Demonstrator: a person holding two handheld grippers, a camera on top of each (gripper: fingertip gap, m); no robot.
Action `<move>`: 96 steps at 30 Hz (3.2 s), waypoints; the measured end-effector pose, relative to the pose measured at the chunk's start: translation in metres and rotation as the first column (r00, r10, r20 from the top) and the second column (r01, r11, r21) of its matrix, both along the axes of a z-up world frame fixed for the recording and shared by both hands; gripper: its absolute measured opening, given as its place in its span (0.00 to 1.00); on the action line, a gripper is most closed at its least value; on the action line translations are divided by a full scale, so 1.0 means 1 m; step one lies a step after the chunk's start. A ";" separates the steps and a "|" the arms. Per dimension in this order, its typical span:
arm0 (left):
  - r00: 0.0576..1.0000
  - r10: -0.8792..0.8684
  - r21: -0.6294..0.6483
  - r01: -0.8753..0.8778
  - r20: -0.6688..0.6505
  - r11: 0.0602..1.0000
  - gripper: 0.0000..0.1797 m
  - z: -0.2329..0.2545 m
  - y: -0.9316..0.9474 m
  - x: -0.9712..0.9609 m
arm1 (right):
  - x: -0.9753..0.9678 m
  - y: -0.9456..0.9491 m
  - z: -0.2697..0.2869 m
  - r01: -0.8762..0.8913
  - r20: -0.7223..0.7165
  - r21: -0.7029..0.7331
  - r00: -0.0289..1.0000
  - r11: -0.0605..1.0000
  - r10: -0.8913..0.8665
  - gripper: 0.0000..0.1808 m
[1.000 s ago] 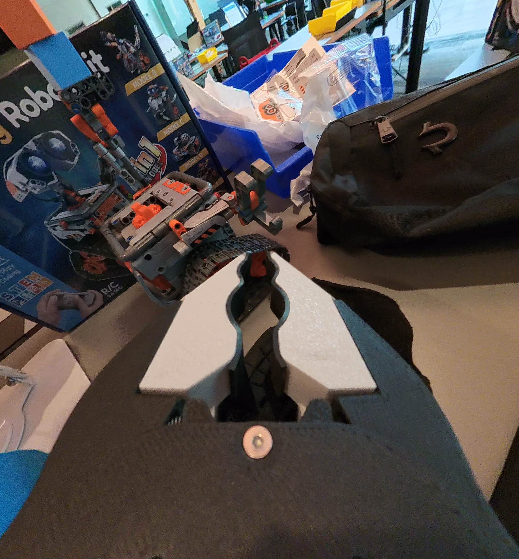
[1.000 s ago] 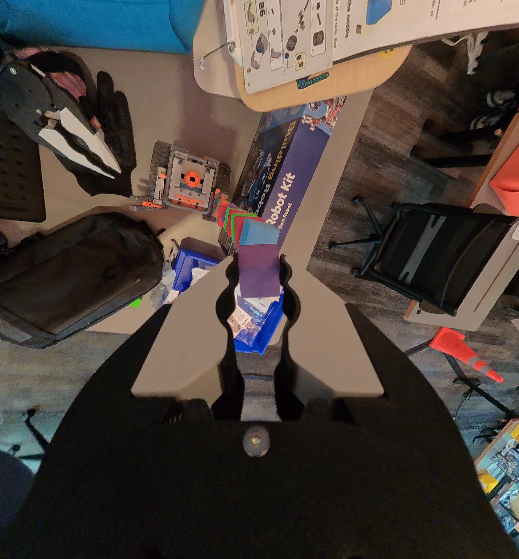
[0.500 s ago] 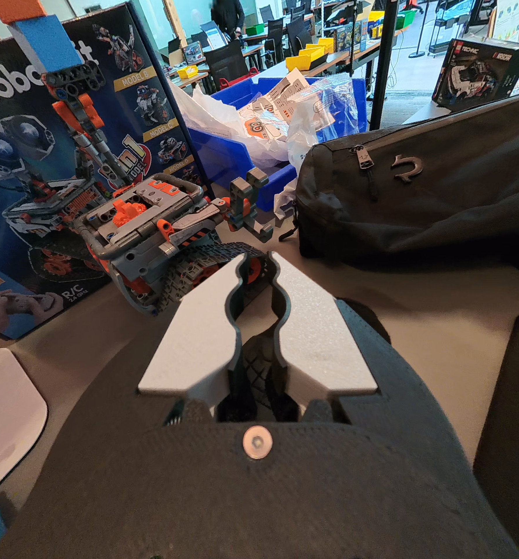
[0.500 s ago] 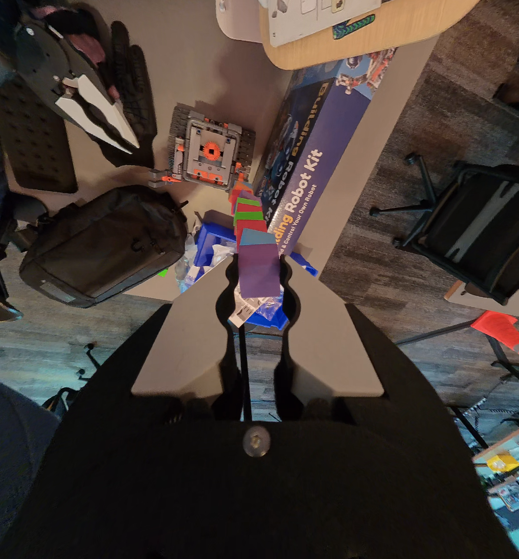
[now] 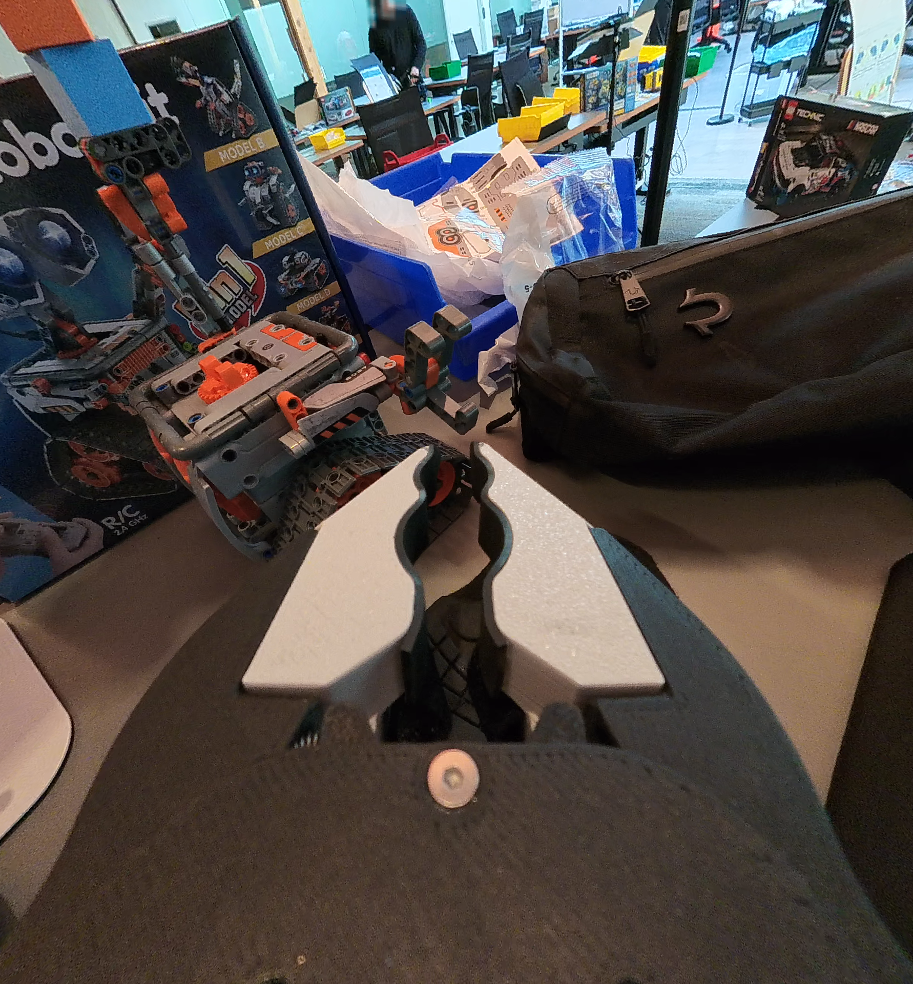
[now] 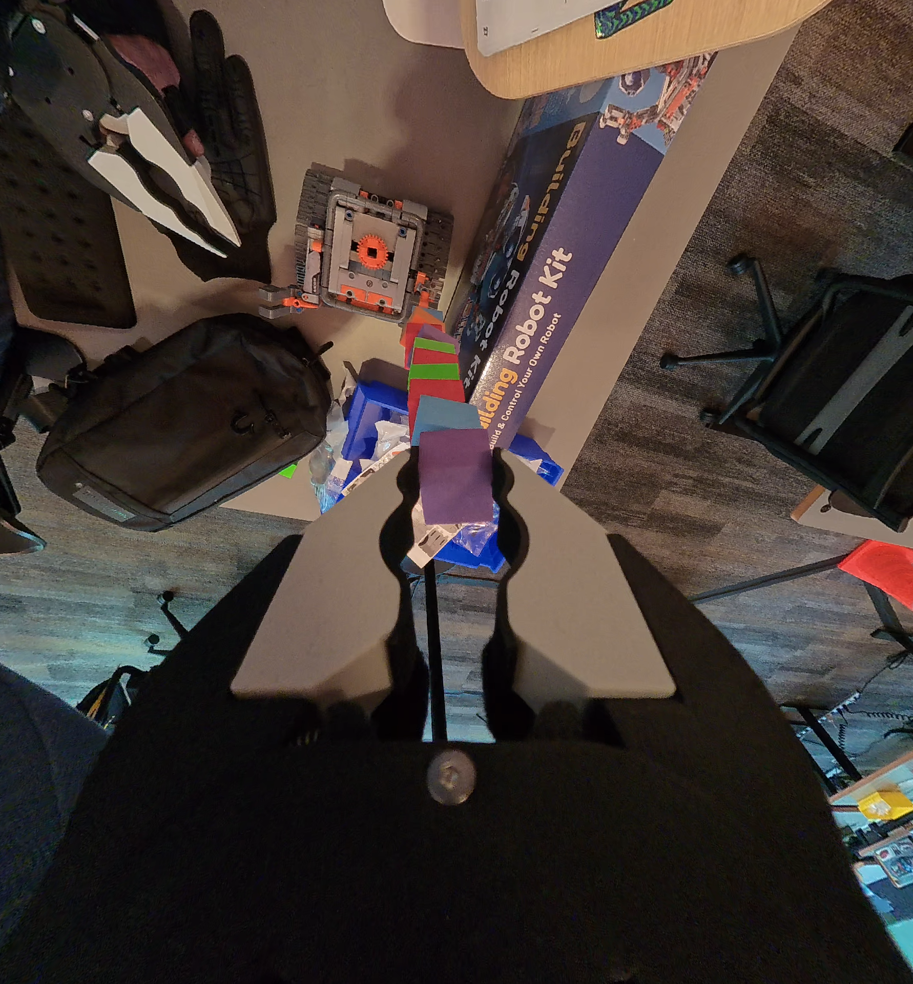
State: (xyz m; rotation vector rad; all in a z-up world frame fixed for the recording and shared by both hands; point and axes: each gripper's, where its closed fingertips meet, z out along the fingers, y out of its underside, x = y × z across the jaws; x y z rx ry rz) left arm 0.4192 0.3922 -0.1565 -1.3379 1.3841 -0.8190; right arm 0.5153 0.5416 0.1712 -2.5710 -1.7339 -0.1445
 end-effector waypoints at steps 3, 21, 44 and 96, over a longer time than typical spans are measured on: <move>1.000 -0.003 -0.001 0.003 -0.003 1.000 0.05 -0.001 -0.001 0.000 | -0.003 -0.001 0.001 -0.006 -0.017 0.001 1.000 1.000 0.006 0.14; 1.000 -0.015 -0.004 0.015 -0.001 1.000 0.05 -0.001 -0.003 0.000 | -0.005 0.002 -0.002 -0.008 -0.006 0.010 1.000 1.000 0.008 0.21; 0.999 -0.039 -0.004 0.039 -0.015 0.999 0.06 -0.006 -0.007 0.005 | 0.067 -0.150 -0.048 0.169 -0.264 0.321 0.961 0.932 -0.083 0.32; 0.604 0.797 0.000 -0.797 0.017 0.604 0.52 0.221 0.159 -0.592 | -0.319 -0.083 -0.118 0.538 -0.998 -0.057 -0.050 0.841 -0.035 0.54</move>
